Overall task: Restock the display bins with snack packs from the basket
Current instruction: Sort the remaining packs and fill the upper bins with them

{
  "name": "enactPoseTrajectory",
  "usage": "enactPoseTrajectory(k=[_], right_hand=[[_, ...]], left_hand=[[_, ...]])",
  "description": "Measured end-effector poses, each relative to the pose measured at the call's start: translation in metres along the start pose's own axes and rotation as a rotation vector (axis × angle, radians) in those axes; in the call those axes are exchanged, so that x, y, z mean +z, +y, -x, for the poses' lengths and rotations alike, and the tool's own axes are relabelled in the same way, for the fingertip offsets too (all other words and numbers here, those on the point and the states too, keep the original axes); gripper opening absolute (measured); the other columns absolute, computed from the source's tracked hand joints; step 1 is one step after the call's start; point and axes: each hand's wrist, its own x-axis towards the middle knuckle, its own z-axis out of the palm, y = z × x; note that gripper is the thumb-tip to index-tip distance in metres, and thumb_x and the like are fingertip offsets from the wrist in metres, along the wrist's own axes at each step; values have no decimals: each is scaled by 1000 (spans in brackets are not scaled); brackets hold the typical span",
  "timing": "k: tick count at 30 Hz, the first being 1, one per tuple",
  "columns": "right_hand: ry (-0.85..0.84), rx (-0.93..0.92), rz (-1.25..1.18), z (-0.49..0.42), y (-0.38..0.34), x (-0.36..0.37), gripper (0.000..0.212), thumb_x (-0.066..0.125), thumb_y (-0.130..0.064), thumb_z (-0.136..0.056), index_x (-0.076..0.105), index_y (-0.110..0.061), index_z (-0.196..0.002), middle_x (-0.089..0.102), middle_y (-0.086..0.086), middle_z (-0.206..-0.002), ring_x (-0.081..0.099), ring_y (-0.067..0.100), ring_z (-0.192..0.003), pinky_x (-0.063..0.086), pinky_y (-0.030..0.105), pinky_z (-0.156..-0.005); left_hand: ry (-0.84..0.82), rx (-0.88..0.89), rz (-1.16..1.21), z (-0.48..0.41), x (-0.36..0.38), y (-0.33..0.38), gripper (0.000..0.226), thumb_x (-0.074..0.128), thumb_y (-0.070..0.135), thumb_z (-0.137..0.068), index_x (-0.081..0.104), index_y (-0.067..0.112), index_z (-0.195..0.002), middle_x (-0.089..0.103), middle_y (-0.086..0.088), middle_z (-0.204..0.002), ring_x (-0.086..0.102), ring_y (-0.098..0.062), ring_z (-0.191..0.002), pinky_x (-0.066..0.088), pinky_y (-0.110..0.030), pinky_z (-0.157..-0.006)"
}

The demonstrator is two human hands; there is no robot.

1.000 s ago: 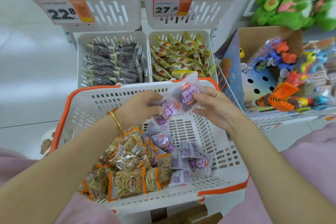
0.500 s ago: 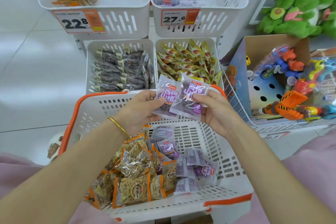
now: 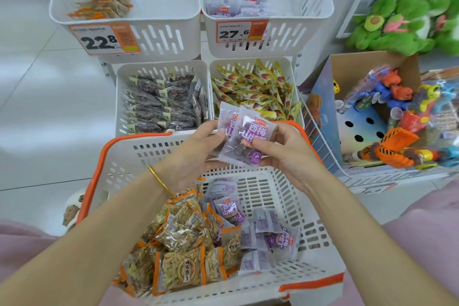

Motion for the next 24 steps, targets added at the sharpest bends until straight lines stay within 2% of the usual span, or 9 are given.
enactPoseTrajectory(k=[3,5,8,10,14,16,18,21,24], right_hand=[[30,-60,74,1,-4,0,25,72,-8,-79,53,-11,-97,58,8,-96,63,18,-71,52,31,-55],[26,-100,115,2,-7,3,26,73,-9,-79,53,-14,-95,57,9,-96,64,18,-69,53,35,-56],[12,-141,169,2,-14,7,29,74,-9,-77,52,-12,-96,55,8,-95,64,14,-63,54,33,-53],[5,-113,158,-3,-27,7,43,79,-11,-72,46,-12,-99,55,8,-98,66,13,-63,56,34,-52],[-178,-18,203,-24,-85,-11,85,78,-32,-60,31,-32,-131,64,3,-110,69,20,-72,49,31,-48],[-270,-101,300,-40,-126,-20,71,74,-31,-68,41,-28,-131,71,0,-91,67,18,-63,45,24,-41],[-238,-198,364,-63,-165,-25,44,72,-20,-76,54,-23,-116,70,2,-76,63,14,-52,44,21,-39],[-64,-351,410,-104,-217,-33,38,71,-7,-81,52,-22,-110,64,4,-86,61,13,-47,49,24,-41],[168,-564,475,-161,-251,-41,37,70,-4,-82,50,-28,-102,57,-3,-95,60,13,-53,52,32,-49]], left_hand=[[-65,45,-104,0,-1,1,48,61,36,-87,45,25,-130,62,-1,-122,61,-17,-110,49,-43,-97],[-69,94,-205,1,2,0,61,73,22,-78,41,23,-130,62,0,-120,62,-12,-109,51,-36,-94],[-18,172,-288,-2,5,-2,50,70,8,-81,45,25,-121,62,7,-112,63,2,-96,52,-15,-78],[-12,199,-259,-4,6,5,50,66,3,-83,45,24,-124,60,11,-113,62,7,-94,52,-15,-76],[-37,280,-294,-28,2,47,55,66,-1,-83,40,17,-128,56,6,-124,58,-2,-111,49,-30,-95],[-40,343,-326,-50,6,78,57,73,6,-77,39,17,-121,52,0,-127,56,-7,-115,48,-32,-98],[10,429,-439,-74,14,113,58,77,17,-74,38,18,-118,51,-3,-126,53,-10,-116,45,-28,-97],[176,618,-661,-110,18,164,59,72,15,-80,39,14,-128,50,0,-120,49,-11,-111,43,-20,-93],[453,748,-1027,-148,-1,200,57,68,20,-84,42,9,-134,49,-11,-130,43,-27,-122,33,-34,-103]])
